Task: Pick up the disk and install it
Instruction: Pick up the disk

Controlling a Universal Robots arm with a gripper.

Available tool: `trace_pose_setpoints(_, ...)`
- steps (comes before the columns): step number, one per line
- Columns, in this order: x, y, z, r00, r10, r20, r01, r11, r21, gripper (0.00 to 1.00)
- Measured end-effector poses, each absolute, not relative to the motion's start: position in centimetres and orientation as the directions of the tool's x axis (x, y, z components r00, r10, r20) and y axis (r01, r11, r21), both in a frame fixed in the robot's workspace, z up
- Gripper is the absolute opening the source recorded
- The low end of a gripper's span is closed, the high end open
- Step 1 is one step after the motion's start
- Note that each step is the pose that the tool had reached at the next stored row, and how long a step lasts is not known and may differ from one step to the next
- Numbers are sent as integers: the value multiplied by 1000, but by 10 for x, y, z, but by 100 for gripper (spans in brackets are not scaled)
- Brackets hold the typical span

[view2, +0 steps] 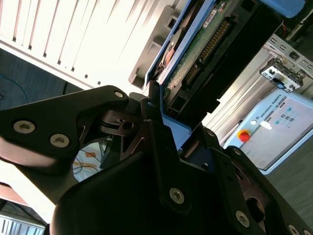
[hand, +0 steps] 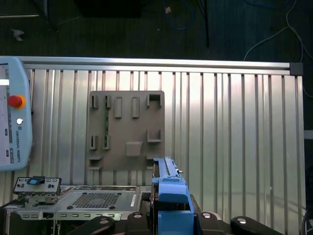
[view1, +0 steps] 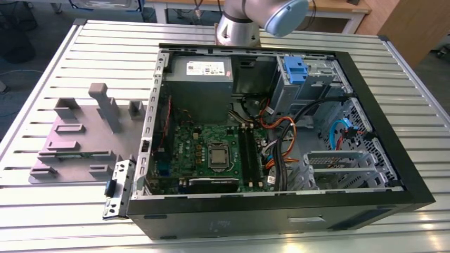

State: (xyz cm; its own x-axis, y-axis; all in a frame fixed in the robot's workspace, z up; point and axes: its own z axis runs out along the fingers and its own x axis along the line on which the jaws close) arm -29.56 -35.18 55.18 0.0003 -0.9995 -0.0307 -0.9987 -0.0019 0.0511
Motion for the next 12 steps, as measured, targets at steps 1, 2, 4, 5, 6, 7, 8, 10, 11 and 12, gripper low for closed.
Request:
trace_pose_setpoints(1, -295, -352, 552, 0, -1000, -31, -999, -2, 51, 37)
trace_pose_setpoints(2, -294, -352, 552, 0, -1000, -31, -999, -2, 51, 37)
trace_pose_setpoints(4, -292, -352, 552, 0, -1000, -31, -999, -2, 51, 37)
trace_pose_setpoints(5, -291, -352, 552, 0, -1000, -31, -999, -2, 51, 37)
trace_pose_setpoints(6, -290, -352, 552, 0, -1000, -31, -999, -2, 51, 37)
trace_pose_setpoints(7, -290, -352, 552, 0, -1000, -31, -999, -2, 52, 37)
trace_pose_setpoints(8, -289, -352, 552, 0, -1000, -31, -999, -2, 52, 37)
trace_pose_setpoints(10, -287, -352, 552, 0, -1000, -31, -999, -2, 52, 37)
trace_pose_setpoints(11, -286, -352, 552, 0, -1000, -31, -999, -2, 52, 37)
trace_pose_setpoints(12, -285, -352, 552, 0, -1000, -31, -999, -2, 52, 37)
